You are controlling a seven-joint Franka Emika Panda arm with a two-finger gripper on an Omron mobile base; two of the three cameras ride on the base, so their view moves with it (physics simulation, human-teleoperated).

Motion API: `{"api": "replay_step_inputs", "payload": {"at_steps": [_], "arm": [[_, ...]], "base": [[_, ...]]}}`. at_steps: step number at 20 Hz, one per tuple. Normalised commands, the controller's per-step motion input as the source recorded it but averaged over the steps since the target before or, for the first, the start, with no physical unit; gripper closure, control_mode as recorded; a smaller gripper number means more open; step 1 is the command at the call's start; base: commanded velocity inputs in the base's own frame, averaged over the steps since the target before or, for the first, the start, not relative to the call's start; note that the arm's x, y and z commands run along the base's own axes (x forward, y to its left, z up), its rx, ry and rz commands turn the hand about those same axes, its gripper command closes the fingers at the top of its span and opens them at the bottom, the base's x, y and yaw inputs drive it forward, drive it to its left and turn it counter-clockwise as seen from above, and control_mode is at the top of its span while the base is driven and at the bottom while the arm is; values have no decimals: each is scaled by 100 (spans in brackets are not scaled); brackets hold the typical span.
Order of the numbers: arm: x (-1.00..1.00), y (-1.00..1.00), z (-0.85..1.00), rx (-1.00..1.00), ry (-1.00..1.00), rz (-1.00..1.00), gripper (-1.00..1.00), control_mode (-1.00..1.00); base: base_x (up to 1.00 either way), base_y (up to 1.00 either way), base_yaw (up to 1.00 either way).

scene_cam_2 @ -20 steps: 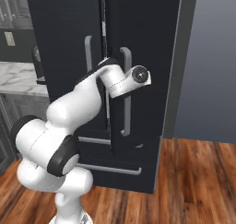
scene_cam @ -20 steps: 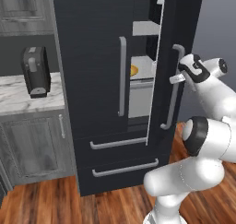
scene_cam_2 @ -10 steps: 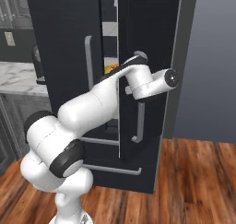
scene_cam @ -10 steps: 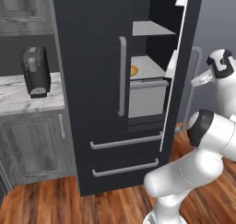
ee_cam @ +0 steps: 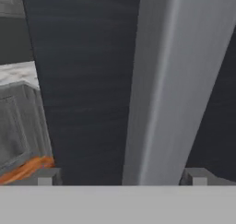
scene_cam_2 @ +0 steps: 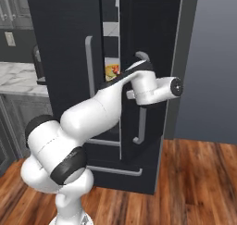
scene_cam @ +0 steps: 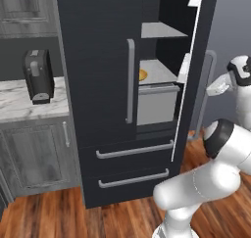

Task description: Retrieve the fish from the fridge and place it on the saucepan with marinade on the stove.

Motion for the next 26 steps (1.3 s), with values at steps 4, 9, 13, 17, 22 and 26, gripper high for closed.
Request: {"api": "replay_step_inputs", "payload": {"at_steps": [4,9,13,17,22,26], "arm": [[-77,77,13,-7,-26,-13,-100,-100],[-51,48,51,-22,-5,-12,-100,-100],[-53,-44,38,-13,13,-7,-100,-100],[-88,-72,37,-4,24,-8,-100,-100],[-42,-39,61,0,17,-6,-100,-100],[2,-3,-10,8,2,7,-100,-100]], "base": [[0,0,0],[0,0,0],[0,0,0],[0,0,0],[0,0,0],[0,0,0]]}}
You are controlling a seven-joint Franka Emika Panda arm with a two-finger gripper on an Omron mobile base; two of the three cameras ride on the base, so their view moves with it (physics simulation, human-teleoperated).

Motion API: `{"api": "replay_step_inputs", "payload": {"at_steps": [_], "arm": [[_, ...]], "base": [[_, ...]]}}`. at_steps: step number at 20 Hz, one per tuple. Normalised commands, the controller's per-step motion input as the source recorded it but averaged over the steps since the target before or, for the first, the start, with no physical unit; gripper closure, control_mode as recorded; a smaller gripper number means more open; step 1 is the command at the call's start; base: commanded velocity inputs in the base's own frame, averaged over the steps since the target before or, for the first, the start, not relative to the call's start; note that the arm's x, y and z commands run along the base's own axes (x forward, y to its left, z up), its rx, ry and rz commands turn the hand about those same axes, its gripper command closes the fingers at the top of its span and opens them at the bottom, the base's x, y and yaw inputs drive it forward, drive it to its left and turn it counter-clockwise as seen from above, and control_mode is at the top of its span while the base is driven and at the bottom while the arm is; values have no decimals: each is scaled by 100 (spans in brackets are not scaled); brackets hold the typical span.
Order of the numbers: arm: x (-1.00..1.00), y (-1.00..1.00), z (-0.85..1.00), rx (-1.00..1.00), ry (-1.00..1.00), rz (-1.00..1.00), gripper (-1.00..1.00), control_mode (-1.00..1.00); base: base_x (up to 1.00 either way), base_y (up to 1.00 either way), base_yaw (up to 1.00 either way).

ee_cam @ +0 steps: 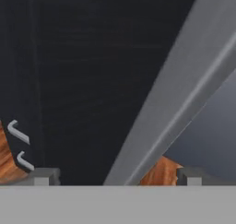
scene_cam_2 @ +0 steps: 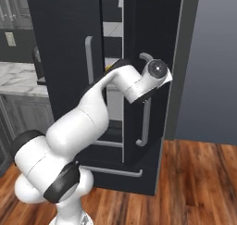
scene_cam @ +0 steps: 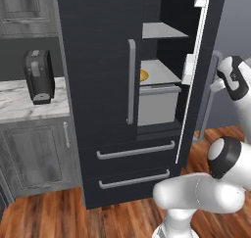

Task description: Retrieve the fish from the fridge and place it on the saucepan with marinade on the stove.

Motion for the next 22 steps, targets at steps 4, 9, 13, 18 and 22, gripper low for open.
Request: {"api": "replay_step_inputs", "payload": {"at_steps": [4,9,13,18,22], "arm": [[-39,-28,7,6,-2,-1,-100,-100],[-93,-1,29,-3,0,-19,-100,-100],[-93,34,45,-19,0,-30,-100,-100],[-75,87,1,-27,9,-33,-100,-100],[-11,98,-19,-35,36,-35,-100,-100]], "base": [[0,0,0],[0,0,0],[0,0,0],[0,0,0],[0,0,0]]}}
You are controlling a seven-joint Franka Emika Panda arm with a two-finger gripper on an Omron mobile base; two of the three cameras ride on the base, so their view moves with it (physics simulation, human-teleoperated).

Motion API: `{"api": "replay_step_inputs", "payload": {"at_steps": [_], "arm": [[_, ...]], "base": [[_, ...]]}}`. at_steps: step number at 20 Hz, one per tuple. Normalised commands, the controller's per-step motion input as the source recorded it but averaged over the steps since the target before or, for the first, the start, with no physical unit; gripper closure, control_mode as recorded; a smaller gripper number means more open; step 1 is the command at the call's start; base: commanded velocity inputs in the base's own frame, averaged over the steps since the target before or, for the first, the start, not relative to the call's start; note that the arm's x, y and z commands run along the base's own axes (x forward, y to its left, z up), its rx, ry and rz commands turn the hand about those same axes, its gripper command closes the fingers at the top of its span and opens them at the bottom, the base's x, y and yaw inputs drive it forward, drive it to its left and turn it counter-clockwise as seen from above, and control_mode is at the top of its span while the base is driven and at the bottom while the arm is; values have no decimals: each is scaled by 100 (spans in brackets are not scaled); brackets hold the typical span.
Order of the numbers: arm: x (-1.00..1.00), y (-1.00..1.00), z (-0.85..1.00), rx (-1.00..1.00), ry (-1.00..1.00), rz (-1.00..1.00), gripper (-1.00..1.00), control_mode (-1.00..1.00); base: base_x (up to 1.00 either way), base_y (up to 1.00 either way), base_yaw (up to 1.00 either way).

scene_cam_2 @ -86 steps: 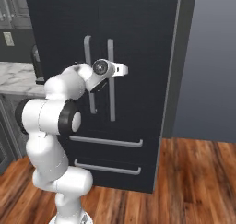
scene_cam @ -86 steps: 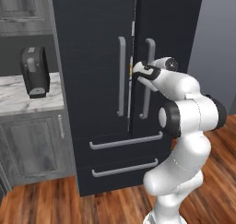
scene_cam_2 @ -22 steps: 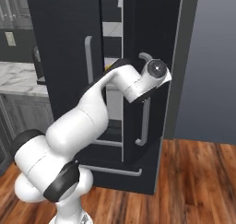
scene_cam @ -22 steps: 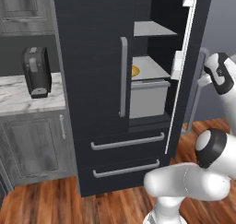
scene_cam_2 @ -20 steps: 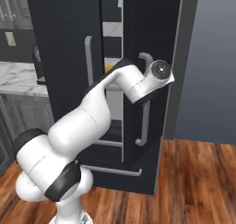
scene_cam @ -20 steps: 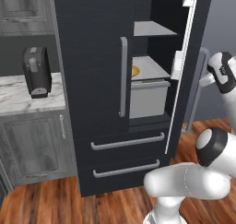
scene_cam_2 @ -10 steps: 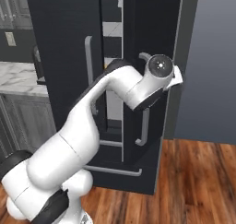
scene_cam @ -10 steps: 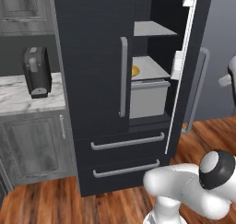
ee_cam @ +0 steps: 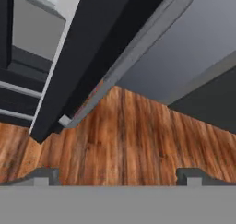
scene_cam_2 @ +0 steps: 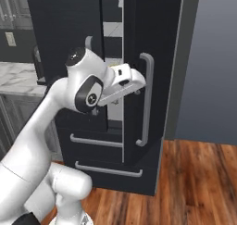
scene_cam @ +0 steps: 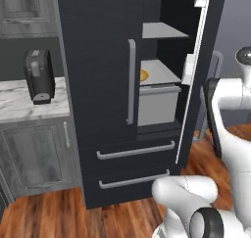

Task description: Retrieve the fish from the fridge and place it on the saucepan with marinade on the stove.

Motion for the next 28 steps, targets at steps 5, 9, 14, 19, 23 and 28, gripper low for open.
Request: {"api": "replay_step_inputs", "payload": {"at_steps": [5,9,14,19,23,28], "arm": [[0,100,-4,-41,41,-30,-100,-100],[29,100,14,-37,42,-13,-100,-100],[51,96,-17,-13,17,-9,-100,-100],[89,15,-28,-7,18,0,-100,-100],[67,-26,-17,-1,19,-1,-100,-100],[61,-40,-23,-1,4,-1,-100,-100]], "base": [[0,0,0],[0,0,0],[0,0,0],[0,0,0],[0,0,0],[0,0,0]]}}
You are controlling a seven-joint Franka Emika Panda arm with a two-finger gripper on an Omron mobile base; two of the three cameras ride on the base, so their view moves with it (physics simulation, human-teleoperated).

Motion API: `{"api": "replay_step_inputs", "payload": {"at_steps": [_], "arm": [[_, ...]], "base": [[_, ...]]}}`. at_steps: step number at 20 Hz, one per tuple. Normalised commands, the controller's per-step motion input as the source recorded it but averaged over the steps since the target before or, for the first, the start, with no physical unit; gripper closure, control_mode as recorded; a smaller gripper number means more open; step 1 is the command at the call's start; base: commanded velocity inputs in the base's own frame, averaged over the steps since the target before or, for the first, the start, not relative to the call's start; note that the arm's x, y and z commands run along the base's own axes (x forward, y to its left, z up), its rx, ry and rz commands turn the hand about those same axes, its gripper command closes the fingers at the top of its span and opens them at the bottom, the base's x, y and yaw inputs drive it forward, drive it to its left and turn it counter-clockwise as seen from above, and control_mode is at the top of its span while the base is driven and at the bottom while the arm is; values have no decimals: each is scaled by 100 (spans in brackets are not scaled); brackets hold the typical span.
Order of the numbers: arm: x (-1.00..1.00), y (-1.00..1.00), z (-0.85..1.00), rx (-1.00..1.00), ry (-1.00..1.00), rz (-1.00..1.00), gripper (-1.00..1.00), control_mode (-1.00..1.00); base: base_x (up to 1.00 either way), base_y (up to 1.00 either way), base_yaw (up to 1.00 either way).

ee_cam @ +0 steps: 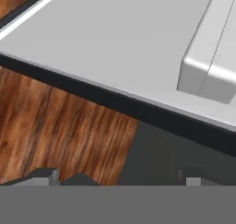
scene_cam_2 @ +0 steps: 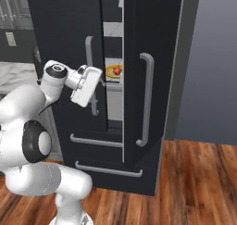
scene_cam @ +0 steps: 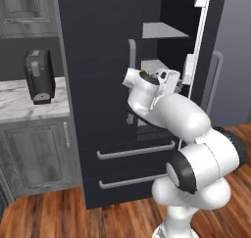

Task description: Retrieve the fish from the fridge and place it on the saucepan with marinade on the stove.

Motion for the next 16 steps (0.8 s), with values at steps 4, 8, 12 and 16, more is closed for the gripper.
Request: {"api": "replay_step_inputs", "payload": {"at_steps": [4,8,12,16], "arm": [[84,-37,-12,-4,7,-1,-100,-100],[48,-52,-21,-2,8,0,-100,-100],[32,-66,-10,0,4,0,-100,-100],[-10,-80,-3,0,0,-1,-100,-100]], "base": [[0,0,0],[0,0,0],[0,0,0],[0,0,0]]}}
